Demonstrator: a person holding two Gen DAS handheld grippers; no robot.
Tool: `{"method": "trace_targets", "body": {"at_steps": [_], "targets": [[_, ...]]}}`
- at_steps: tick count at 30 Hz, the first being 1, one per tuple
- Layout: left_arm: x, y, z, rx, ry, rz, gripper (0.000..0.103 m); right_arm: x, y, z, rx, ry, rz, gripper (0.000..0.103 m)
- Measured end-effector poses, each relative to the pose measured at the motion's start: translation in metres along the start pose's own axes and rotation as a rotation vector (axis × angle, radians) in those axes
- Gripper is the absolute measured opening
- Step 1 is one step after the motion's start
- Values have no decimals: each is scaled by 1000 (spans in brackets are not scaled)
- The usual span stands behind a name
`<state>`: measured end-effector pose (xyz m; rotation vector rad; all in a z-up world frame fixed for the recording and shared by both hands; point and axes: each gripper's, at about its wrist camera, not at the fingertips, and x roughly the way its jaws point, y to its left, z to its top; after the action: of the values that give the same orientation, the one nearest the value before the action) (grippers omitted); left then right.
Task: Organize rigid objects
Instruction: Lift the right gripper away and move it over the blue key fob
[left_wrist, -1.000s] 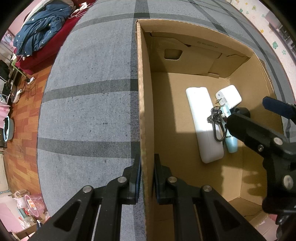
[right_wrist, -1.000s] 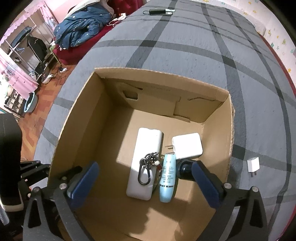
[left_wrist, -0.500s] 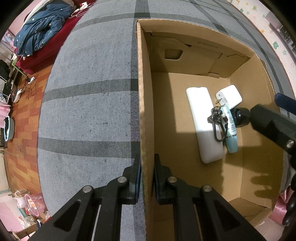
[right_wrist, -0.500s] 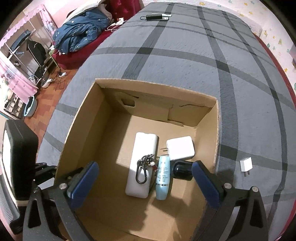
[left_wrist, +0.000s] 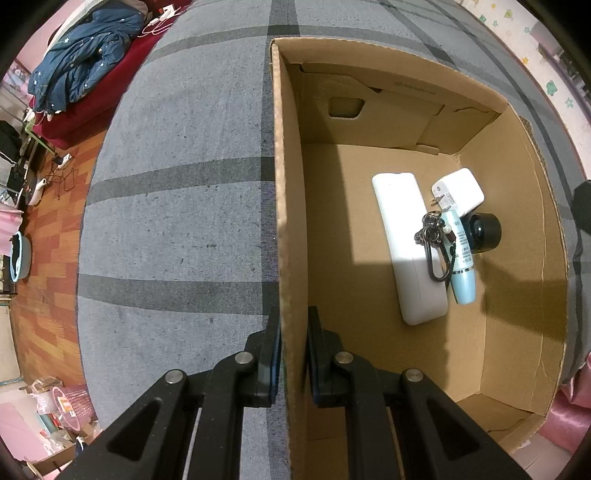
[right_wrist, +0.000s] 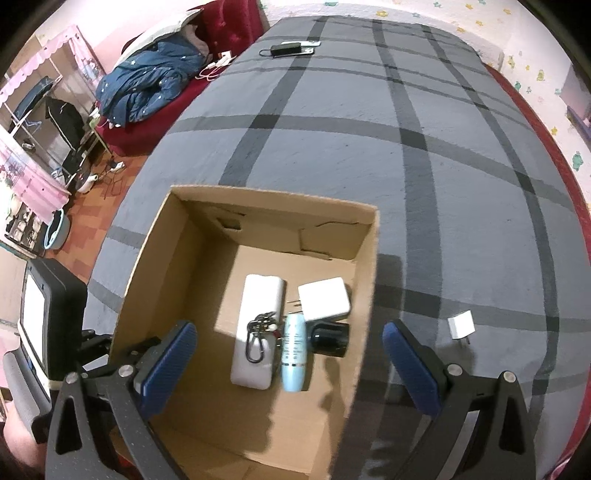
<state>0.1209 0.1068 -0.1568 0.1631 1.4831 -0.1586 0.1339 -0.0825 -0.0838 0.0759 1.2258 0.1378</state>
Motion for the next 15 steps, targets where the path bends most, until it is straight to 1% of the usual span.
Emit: {"method": "trace_targets", "body": {"at_steps": [9, 15], "targets": [[-1, -2, -1, 4, -2, 5, 13, -12, -28, -4, 29, -14, -8, 103], [-1, -4, -1, 6, -2, 12, 13, -24, -52, -9, 51, -24, -37, 103]]}}
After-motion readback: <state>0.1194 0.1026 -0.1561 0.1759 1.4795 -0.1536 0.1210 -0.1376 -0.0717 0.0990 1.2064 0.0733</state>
